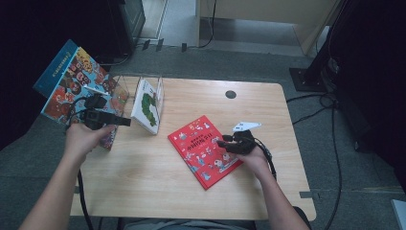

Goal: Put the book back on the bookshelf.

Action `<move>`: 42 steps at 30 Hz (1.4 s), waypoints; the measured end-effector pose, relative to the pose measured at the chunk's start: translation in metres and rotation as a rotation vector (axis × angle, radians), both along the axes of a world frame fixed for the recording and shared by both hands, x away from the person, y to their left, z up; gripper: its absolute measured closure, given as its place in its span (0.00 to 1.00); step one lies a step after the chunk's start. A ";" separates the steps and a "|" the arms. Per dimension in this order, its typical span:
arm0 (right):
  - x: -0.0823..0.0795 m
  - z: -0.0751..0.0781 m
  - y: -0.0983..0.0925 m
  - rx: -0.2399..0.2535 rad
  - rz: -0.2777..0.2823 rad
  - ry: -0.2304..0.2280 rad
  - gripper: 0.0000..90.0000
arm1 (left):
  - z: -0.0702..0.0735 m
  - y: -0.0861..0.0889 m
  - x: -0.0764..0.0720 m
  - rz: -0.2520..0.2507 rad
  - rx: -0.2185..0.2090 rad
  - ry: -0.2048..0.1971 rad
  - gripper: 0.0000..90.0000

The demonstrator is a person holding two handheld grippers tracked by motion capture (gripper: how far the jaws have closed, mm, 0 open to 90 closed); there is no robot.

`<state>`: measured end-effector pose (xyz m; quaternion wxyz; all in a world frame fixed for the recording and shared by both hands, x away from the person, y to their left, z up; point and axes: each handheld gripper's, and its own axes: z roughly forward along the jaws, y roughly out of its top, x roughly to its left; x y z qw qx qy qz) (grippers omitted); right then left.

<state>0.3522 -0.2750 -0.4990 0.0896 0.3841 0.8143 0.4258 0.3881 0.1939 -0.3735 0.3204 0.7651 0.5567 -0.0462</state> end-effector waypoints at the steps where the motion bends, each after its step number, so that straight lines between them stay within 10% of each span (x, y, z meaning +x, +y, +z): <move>1: 0.000 0.000 0.000 -0.002 0.001 -0.003 0.66 | -0.004 -0.004 -0.001 -0.009 -0.009 -0.001 0.60; 19: -0.013 -0.005 -0.016 -0.006 -0.041 0.009 0.66 | -0.063 -0.070 -0.002 -0.157 -0.049 0.039 0.58; 42: -0.047 -0.014 -0.046 -0.038 -0.116 0.003 0.75 | -0.097 -0.125 -0.007 -0.279 0.027 -0.001 0.58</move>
